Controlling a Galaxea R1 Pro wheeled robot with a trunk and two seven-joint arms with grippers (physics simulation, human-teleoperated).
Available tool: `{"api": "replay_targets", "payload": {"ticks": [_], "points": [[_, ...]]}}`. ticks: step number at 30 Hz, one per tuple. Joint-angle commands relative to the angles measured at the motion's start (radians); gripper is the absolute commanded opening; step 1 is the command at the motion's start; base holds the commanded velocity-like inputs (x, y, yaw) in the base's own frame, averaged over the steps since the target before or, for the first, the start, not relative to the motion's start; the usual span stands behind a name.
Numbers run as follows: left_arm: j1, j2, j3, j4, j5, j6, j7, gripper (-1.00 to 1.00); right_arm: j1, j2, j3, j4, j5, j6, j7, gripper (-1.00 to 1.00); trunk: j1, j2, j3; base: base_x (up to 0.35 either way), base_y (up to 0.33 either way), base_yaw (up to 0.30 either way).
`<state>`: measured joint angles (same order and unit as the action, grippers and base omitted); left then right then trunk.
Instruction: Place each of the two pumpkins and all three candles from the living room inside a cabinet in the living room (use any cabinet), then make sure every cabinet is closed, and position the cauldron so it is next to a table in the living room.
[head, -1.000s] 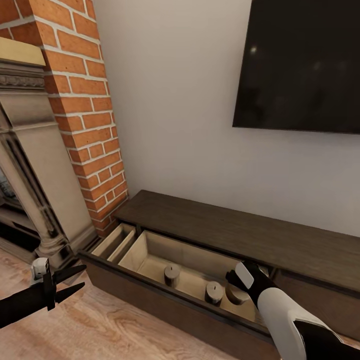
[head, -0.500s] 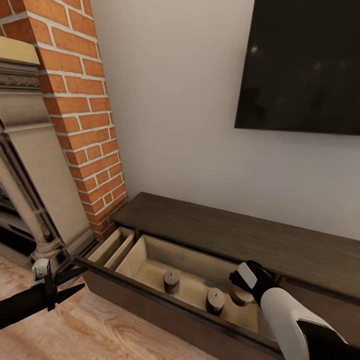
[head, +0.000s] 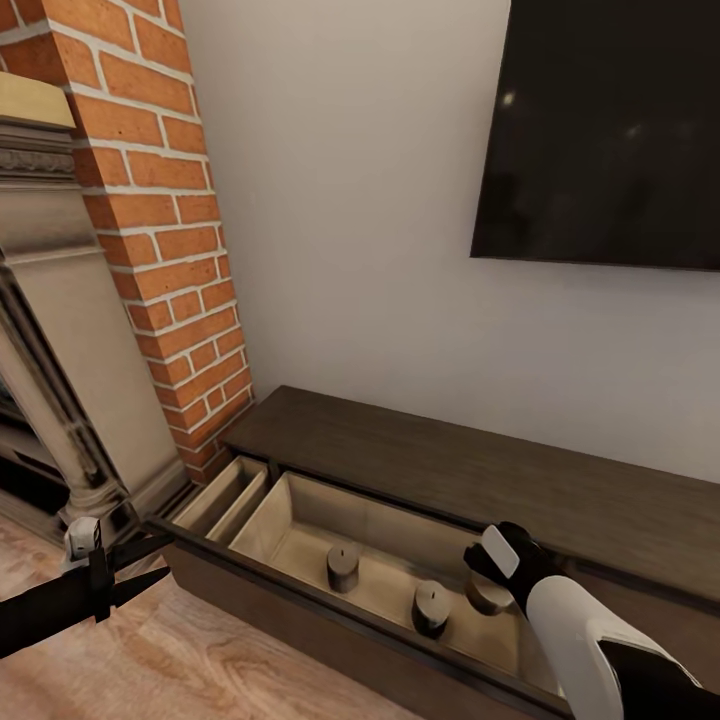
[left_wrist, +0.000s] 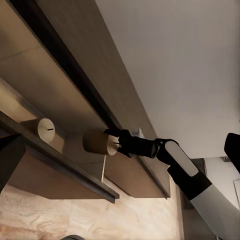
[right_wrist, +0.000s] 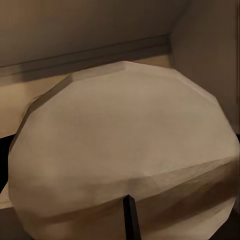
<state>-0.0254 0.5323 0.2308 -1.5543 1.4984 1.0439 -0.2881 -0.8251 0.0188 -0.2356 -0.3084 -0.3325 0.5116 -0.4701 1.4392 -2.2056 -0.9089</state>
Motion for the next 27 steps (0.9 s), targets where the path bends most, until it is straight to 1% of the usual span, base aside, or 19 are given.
{"api": "replay_targets", "payload": {"ticks": [1,2,8,27], "points": [[-0.001,0.000,0.001,0.000,-0.009,0.003,-0.010,1.00,0.000,-0.001,0.001,-0.001,-0.016,-0.001,-0.010,-1.00,0.000,0.000,-0.001,0.005,0.000,0.000],[-0.001,0.000,0.001,0.000,-0.009,0.003,-0.010,1.00,0.000,-0.003,0.000,0.000,-0.016,-0.001,-0.010,-1.00,0.000,0.000,-0.001,0.003,0.000,0.000],[-0.001,0.000,0.001,0.000,-0.009,0.003,-0.010,1.00,0.000,-0.009,-0.001,0.002,-0.017,-0.001,-0.010,-1.00,0.023,-0.042,-0.020,0.001,0.000,0.000],[-0.001,0.000,0.001,0.000,-0.009,0.003,-0.011,1.00,0.000,-0.010,-0.002,0.003,-0.018,-0.001,-0.009,-1.00,0.096,-0.175,-0.079,0.000,0.000,0.000]]}}
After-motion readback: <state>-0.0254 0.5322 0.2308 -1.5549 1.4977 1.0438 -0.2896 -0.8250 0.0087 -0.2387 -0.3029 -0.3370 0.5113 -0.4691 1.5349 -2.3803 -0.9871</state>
